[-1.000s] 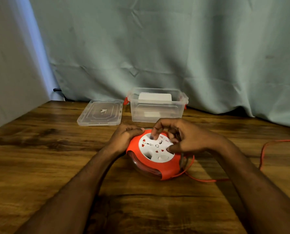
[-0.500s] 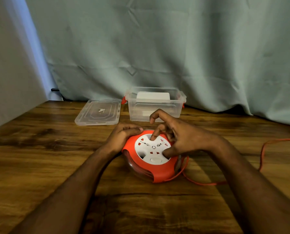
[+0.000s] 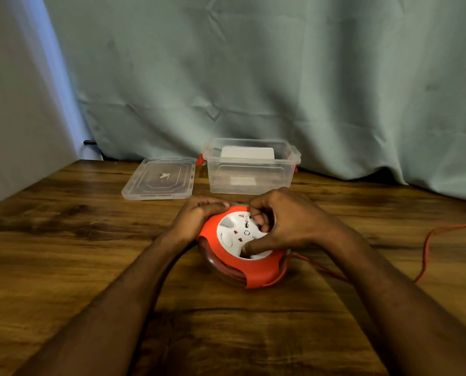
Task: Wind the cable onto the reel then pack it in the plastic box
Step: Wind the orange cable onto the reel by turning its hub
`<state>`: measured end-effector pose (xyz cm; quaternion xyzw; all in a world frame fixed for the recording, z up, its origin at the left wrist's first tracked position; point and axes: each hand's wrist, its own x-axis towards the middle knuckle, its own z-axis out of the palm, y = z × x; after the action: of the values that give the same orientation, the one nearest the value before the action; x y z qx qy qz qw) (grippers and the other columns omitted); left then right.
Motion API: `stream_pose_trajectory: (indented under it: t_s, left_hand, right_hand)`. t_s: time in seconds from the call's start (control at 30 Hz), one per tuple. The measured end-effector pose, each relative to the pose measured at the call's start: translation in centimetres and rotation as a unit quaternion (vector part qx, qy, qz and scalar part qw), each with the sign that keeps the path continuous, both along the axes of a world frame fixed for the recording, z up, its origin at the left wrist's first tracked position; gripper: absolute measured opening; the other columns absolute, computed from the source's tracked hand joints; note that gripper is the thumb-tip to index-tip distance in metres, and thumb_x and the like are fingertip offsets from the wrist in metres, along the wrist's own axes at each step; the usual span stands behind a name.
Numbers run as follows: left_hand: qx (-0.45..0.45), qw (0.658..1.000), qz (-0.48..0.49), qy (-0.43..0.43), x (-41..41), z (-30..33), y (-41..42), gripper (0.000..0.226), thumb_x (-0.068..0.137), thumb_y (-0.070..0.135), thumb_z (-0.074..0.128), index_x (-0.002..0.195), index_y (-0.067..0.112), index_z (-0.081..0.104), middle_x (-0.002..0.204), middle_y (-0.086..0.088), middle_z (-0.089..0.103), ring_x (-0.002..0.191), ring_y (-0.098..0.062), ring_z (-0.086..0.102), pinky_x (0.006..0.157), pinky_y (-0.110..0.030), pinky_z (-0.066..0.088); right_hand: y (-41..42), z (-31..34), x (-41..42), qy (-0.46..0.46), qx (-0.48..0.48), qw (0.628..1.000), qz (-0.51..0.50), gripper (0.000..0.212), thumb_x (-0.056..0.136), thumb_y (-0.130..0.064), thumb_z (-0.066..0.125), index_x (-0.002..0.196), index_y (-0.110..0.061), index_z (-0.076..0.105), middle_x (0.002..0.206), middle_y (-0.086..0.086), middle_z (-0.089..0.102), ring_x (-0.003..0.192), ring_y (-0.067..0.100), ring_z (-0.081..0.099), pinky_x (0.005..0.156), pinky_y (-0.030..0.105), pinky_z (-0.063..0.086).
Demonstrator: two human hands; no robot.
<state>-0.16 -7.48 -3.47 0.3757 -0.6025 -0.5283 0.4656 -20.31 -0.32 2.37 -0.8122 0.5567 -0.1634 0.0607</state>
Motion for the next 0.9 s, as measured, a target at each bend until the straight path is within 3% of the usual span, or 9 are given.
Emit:
stream_pose_trajectory:
  t_s: [0.1,0.23,0.33,0.57,0.7,0.8,0.9]
  left_hand:
    - [-0.003,1.0,-0.004,0.003,0.0,0.2,0.1,0.026,0.09,-0.002,0.06,0.084,0.013,0.08,0.079,-0.008,0.079,0.069,-0.019,0.074,0.065,-0.026,0.059]
    - [-0.004,1.0,-0.004,0.004,-0.1,0.2,0.1,0.021,0.091,-0.002,0.059,0.09,0.008,0.078,0.078,-0.005,0.08,0.07,-0.018,0.075,0.066,-0.026,0.059]
    - [-0.003,1.0,-0.017,0.004,0.0,0.2,0.2,0.021,0.092,-0.002,0.057,0.095,0.003,0.077,0.081,-0.008,0.08,0.071,-0.02,0.075,0.068,-0.028,0.06]
    - [-0.014,1.0,-0.018,-0.004,0.0,0.3,0.2,0.024,0.094,0.001,0.057,0.092,0.009,0.08,0.088,-0.013,0.08,0.077,-0.025,0.076,0.074,-0.034,0.06]
    - [-0.018,1.0,-0.009,-0.014,0.0,0.3,0.3,0.033,0.093,0.002,0.058,0.076,0.017,0.082,0.079,-0.012,0.079,0.068,-0.023,0.074,0.064,-0.031,0.058]
    - [-0.018,1.0,0.006,-0.022,0.2,0.1,0.1,0.031,0.093,0.005,0.06,0.075,0.018,0.082,0.079,-0.013,0.078,0.068,-0.028,0.072,0.067,-0.035,0.056]
    - [-0.018,0.999,0.007,-0.026,0.1,0.2,0.2,0.024,0.093,0.003,0.06,0.081,0.01,0.08,0.077,-0.014,0.078,0.068,-0.029,0.07,0.066,-0.033,0.054]
  right_hand:
    - [0.1,-0.2,0.4,0.01,-0.005,1.0,-0.006,0.059,0.06,-0.063,0.091,0.063,-0.017,0.054,0.053,-0.009,0.055,0.055,0.008,0.049,0.056,0.037,0.044]
    - [-0.1,-0.4,0.9,0.016,-0.005,1.0,0.005,0.061,0.067,-0.062,0.089,0.053,-0.019,0.048,0.053,-0.028,0.055,0.055,0.004,0.048,0.055,0.027,0.034]
    - [0.1,-0.4,1.3,0.029,-0.022,0.999,0.005,0.063,0.073,-0.063,0.085,0.051,-0.017,0.048,0.047,-0.009,0.053,0.055,0.006,0.052,0.053,0.026,0.03]
    - [0.0,-1.0,2.4,0.034,-0.043,0.998,0.009,0.06,0.085,-0.052,0.08,0.049,-0.017,0.048,0.047,-0.003,0.05,0.057,0.011,0.059,0.053,0.026,0.033]
    - [0.0,-0.1,0.9,-0.025,-0.018,0.999,0.043,0.015,0.082,-0.03,0.083,0.081,-0.027,0.068,0.074,-0.009,0.07,0.067,0.003,0.062,0.059,0.026,0.044]
    - [-0.5,0.5,-1.1,-0.07,0.047,0.993,0.088,0.046,0.073,-0.008,0.081,0.11,-0.034,0.07,0.104,-0.013,0.074,0.062,-0.001,0.059,0.056,0.022,0.046]
    - [-1.2,0.4,-2.3,-0.073,0.079,0.989,0.099,0.07,0.073,-0.008,0.087,0.131,-0.036,0.061,0.122,-0.015,0.071,0.071,-0.012,0.061,0.057,0.013,0.047]
